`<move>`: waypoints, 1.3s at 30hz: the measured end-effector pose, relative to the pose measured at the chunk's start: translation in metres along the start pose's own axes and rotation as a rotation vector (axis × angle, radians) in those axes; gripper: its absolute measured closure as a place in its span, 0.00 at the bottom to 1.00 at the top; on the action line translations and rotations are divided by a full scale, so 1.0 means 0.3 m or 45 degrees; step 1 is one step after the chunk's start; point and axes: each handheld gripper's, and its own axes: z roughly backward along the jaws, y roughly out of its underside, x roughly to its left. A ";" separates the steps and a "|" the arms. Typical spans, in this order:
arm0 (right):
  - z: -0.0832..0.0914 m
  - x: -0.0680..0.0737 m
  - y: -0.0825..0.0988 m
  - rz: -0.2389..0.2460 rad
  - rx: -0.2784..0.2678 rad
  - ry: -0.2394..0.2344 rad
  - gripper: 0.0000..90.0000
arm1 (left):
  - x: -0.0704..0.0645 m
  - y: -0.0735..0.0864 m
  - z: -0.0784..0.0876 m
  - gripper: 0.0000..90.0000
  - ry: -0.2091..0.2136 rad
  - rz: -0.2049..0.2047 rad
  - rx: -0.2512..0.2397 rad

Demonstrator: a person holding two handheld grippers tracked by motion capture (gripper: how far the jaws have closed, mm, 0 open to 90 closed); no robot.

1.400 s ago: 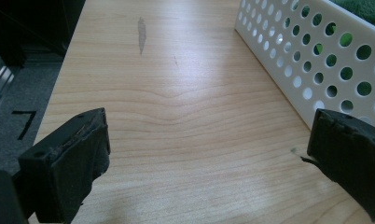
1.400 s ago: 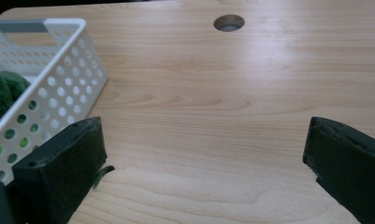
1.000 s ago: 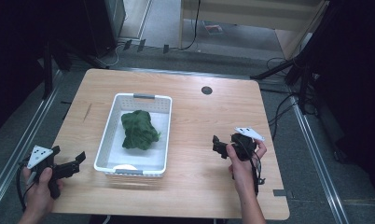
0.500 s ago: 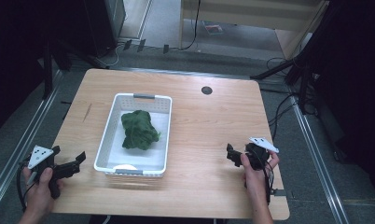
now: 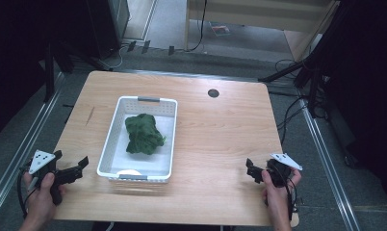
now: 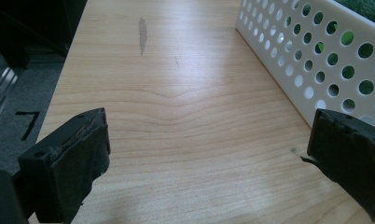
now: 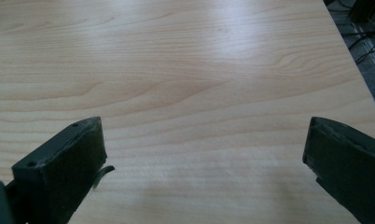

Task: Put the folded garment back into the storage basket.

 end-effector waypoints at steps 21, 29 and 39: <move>0.105 -0.142 0.085 0.005 0.032 0.026 0.00 | 0.000 0.000 0.000 0.00 -0.005 0.001 0.003; 0.105 -0.126 0.098 0.016 -0.004 0.040 0.00 | 0.001 0.000 0.001 0.00 0.007 -0.004 0.005; 0.104 -0.134 0.099 -0.025 0.008 0.044 0.00 | 0.001 0.000 0.000 0.00 0.007 -0.002 0.006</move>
